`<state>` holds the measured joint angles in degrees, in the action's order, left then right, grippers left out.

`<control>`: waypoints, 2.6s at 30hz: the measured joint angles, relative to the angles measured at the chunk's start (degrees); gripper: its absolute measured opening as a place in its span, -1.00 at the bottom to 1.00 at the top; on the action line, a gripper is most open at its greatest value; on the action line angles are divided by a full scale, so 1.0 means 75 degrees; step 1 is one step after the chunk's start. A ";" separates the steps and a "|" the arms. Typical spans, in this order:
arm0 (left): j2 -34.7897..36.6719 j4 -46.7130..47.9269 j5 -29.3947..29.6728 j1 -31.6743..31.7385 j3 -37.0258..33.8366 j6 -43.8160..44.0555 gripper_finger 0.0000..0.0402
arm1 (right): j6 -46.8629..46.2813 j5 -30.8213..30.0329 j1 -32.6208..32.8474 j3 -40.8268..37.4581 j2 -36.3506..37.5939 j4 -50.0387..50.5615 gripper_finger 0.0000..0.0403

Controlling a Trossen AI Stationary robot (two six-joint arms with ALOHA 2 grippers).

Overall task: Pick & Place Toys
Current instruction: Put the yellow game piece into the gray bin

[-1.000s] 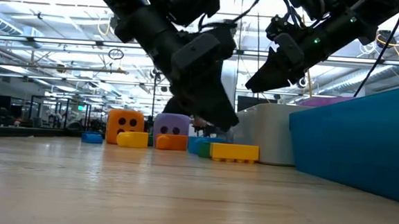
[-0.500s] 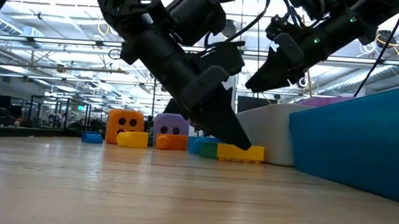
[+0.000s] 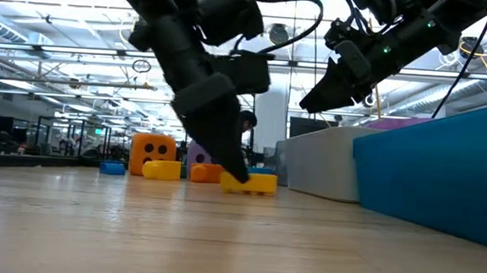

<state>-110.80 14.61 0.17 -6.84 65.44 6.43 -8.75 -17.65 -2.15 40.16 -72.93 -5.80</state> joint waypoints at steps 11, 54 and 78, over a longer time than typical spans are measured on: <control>0.1124 0.0060 0.0333 -0.0388 -0.0024 -0.0023 0.41 | 0.0000 0.0003 0.0000 0.0000 -0.0003 -0.0009 0.38; 0.0734 0.0753 0.0627 0.0011 -0.0042 0.0079 -0.53 | 0.0052 0.0105 0.0000 0.0000 -0.0003 -0.0026 0.38; 0.1587 -0.0384 0.1788 -0.0447 -0.0024 0.0362 -0.48 | 0.1477 0.2194 0.0984 0.0109 -0.2134 -0.3885 0.38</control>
<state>-98.89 11.73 13.58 -10.20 65.25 9.15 2.32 -1.19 5.23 40.98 -88.93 -34.94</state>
